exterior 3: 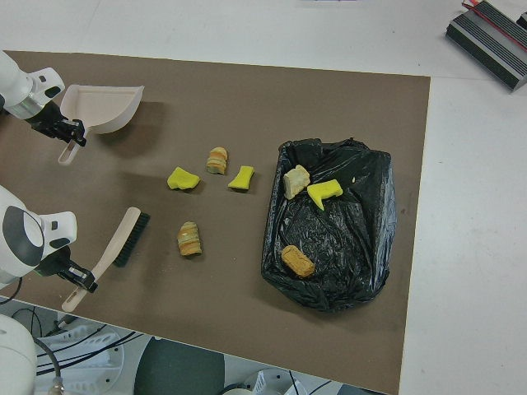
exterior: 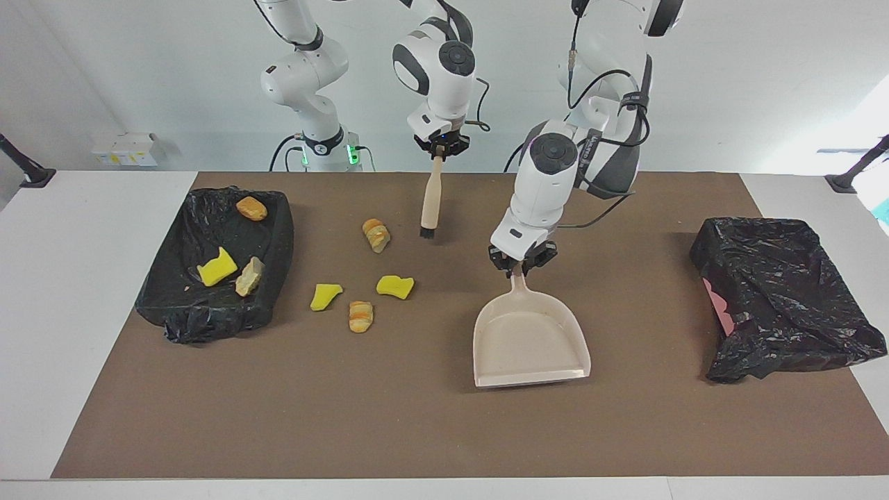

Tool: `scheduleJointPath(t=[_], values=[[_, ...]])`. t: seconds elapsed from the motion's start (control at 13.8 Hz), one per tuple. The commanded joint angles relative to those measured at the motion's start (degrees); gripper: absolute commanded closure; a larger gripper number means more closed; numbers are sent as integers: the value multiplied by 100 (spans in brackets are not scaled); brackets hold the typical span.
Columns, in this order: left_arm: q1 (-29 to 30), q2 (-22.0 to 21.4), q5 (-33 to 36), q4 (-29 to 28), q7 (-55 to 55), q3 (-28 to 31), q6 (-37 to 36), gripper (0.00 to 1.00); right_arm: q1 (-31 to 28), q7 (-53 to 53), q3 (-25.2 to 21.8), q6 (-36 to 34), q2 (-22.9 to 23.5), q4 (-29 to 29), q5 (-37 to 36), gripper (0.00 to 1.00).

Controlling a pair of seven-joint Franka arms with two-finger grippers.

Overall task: Sweep and dump trash in bin
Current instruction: 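Move the dustpan toward the remaining pieces while the right gripper sweeps them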

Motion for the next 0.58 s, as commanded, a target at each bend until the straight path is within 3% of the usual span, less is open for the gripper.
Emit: scheduleJointPath(t=[0.0,0.51], values=[[256,-349,113,6,862,-20,-670,100,-39,759,32,-292,-211,-212,-285,100],[1135,-1035,113,-230,4552,-28,-1867,100,-646,857,41,-1076,-800,-1125,-540,100]])
